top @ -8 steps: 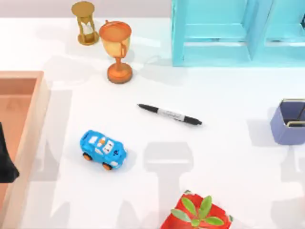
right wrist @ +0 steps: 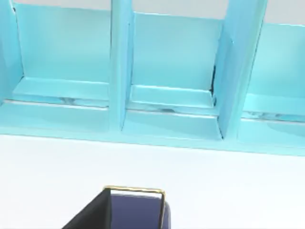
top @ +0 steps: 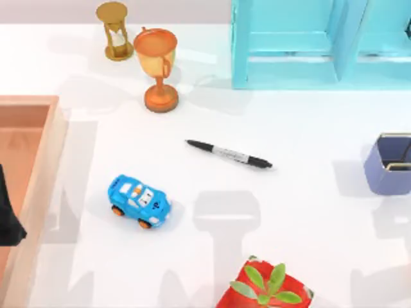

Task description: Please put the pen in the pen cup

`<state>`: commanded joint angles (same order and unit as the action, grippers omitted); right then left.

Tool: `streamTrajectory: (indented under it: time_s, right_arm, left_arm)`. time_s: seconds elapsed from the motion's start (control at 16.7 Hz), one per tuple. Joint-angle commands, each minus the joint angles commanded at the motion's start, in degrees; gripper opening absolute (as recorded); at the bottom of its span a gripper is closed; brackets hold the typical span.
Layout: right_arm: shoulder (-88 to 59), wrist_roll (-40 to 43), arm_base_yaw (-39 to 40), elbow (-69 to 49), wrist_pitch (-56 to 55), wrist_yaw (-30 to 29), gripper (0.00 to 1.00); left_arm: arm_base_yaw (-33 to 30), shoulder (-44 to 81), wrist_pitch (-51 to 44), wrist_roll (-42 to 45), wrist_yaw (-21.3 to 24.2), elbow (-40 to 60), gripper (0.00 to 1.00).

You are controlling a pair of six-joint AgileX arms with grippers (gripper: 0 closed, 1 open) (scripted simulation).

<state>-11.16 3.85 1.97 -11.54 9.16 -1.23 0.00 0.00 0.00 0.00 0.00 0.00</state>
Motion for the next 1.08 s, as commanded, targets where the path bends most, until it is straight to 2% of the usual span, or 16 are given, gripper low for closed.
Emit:
streamTrajectory:
  time_s: [0.24,0.6,1.08]
  right_arm:
    - [-17.0,4.8,2.4,-20.0,12.6,-2.0,1.00]
    - [-50.0,12.9,6.9,-63.1,35.0,-3.2,1.00]
    - [-95.8,23.8,14.4,-111.0,63.2,1.1,1.00]
  left_arm:
    - [0.0,0.0,0.0,0.0,0.0,0.0,1.00]
    - [0.0,0.0,0.0,0.0,0.0,0.0,1.00]
    - [0.0,0.0,0.0,0.0,0.0,0.0,1.00]
